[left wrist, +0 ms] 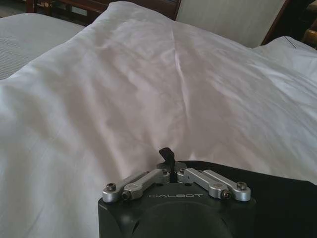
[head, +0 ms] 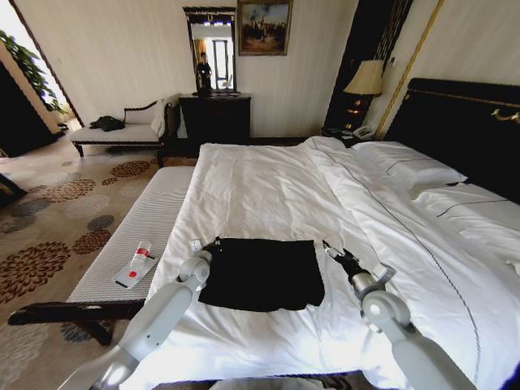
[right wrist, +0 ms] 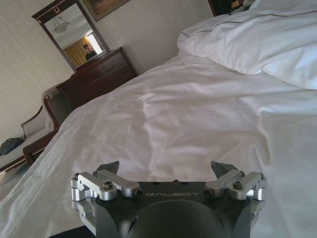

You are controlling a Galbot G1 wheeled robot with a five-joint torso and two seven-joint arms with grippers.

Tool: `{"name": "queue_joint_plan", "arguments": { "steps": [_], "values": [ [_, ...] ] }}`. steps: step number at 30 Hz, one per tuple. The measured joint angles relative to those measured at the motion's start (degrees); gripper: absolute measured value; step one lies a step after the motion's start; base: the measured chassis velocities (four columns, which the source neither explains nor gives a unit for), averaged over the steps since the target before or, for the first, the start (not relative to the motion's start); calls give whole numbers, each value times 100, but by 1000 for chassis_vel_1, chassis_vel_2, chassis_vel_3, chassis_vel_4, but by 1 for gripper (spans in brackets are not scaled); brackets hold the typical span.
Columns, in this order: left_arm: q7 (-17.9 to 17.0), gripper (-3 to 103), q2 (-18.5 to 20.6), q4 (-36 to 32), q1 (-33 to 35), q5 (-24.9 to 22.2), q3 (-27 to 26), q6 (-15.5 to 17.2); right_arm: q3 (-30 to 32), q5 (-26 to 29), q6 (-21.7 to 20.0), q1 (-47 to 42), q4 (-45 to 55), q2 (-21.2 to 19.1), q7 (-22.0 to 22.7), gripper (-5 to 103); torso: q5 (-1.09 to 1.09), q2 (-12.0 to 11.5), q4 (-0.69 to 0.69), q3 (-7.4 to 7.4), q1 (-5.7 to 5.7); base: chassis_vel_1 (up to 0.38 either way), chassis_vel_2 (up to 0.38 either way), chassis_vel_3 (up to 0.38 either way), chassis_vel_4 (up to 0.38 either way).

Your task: Fold the clothes on the bed.

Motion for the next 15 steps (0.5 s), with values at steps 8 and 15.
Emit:
{"name": "queue_joint_plan", "arguments": {
  "steps": [8,15],
  "values": [
    [-9,2,59,-51,44,-4,17,-6,-447,222,-297,770,-697,48,-240,100,1,0,0,0,0,0,0,0,0],
    [-23,2,32,-72,57,-8,51,-8,-930,30,-296,1292,-1438,166,-356,100,0,0,1,0,0,0,0,0,0]
  ]
}}
